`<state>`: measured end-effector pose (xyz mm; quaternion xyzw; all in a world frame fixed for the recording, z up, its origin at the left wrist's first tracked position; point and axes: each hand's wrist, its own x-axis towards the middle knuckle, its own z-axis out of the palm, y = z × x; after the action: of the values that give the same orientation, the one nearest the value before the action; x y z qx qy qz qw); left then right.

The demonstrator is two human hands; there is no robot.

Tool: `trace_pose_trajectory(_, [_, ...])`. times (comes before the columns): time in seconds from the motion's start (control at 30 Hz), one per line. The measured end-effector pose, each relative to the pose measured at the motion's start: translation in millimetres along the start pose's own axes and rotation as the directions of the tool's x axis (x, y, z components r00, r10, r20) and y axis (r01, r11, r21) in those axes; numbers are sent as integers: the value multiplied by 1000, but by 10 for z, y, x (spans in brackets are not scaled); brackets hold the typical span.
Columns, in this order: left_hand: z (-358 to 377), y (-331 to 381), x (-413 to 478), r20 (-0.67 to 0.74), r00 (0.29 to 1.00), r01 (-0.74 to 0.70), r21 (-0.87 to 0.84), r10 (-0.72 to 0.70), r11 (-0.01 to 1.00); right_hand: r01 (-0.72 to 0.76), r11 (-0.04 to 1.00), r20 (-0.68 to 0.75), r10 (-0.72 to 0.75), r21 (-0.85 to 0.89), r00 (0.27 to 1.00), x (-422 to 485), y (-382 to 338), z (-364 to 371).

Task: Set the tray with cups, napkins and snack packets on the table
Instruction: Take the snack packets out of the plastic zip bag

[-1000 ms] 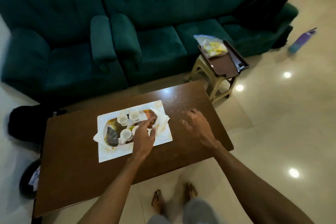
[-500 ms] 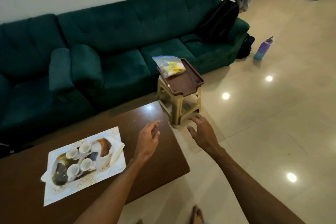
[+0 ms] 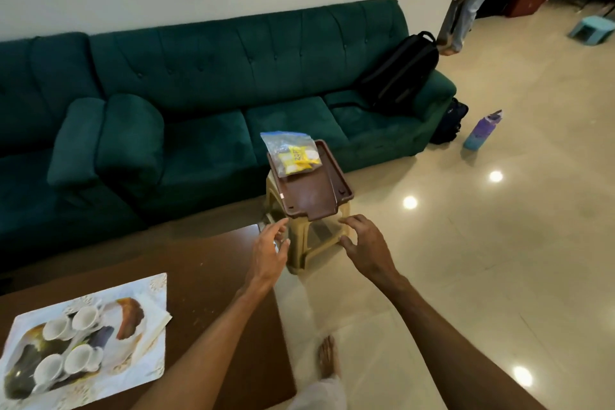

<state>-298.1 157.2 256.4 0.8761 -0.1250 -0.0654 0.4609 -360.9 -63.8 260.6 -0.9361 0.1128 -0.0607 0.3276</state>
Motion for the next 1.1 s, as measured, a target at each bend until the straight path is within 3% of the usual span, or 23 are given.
trace_pose_trajectory(0.23, [305,226,1131,-32,996,83,-7,-83,997,19,999,101,-17,-27,995,1266,333,-238])
trace_pose_trajectory(0.47, [440,155,2401,-96,974,203,-44,-207,978,-50,996,192,34,79,981,2712,608,-232])
trace_pose_trajectory(0.63, [781,-432,3486,-116,917,378,-47,-381,925,-201,958,326,127,203,937,4009,1012,425])
trace_pose_trajectory(0.83, [1388,-1438,4667,-126,750,624,-195,-650,757,-427,864,516,246,267,820,5169,1692,1627])
trace_pose_trajectory(1.1, [2024,-2273,5537,-223,697,665,-153,-682,730,-514,806,498,330,293,802,5849,2190,2607])
